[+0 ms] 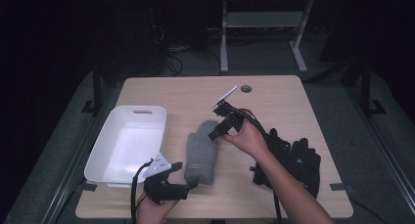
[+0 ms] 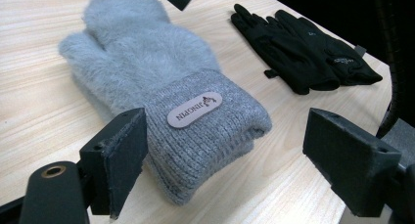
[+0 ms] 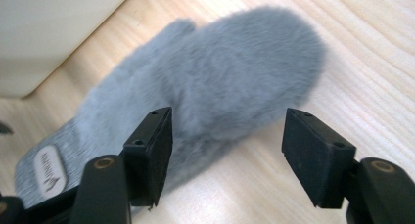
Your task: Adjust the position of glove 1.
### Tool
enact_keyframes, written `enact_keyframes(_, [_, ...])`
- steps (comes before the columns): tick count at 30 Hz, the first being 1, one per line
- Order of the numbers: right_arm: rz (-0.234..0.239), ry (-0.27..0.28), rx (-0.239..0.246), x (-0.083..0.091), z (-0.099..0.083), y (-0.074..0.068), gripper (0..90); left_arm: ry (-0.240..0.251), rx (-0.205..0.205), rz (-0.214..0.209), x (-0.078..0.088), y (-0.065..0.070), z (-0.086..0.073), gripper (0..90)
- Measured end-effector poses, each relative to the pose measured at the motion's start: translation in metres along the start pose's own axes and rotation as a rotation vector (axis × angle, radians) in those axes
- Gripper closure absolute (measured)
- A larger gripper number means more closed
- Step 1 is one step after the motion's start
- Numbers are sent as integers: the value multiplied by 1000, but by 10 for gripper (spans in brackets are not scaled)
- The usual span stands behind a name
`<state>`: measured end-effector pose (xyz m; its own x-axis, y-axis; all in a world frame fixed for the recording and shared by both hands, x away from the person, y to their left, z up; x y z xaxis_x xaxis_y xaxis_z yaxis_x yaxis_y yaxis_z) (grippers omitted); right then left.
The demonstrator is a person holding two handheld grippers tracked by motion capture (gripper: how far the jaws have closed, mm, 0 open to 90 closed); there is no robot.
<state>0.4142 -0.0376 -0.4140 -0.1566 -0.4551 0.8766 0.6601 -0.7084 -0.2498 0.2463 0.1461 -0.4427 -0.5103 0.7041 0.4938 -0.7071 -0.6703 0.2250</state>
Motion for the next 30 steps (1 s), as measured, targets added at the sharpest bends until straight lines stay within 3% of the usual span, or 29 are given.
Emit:
enact_keyframes(10, [14,28,-108,-19,12,21,312,-4,-3,-7,-3,2,1,167])
enact_keyframes(20, [7,-29,-167,-50,17,26,306,-5,-7,-11,-3,4,2,167])
enact_keyframes(26, [35,-48,-189,-63,16,28,367,-2,-6,-14,-4,5,2,167])
enact_keyframes(30, [87,-42,-197,-66,16,27,532,4,-7,-15,-2,6,5,168])
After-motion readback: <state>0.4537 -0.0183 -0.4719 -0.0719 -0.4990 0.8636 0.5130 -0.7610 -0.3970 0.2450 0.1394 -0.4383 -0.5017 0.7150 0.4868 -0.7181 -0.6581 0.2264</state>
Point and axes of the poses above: each handheld gripper's, and its own axes: x roughly backward along the jaws, z roughly out of its top, y roughly to its right, the point moved 4 cm from there along -x, roughly forward along the jaws, and after that the axes turned 1 degree about -x, right-handed, at the moved point
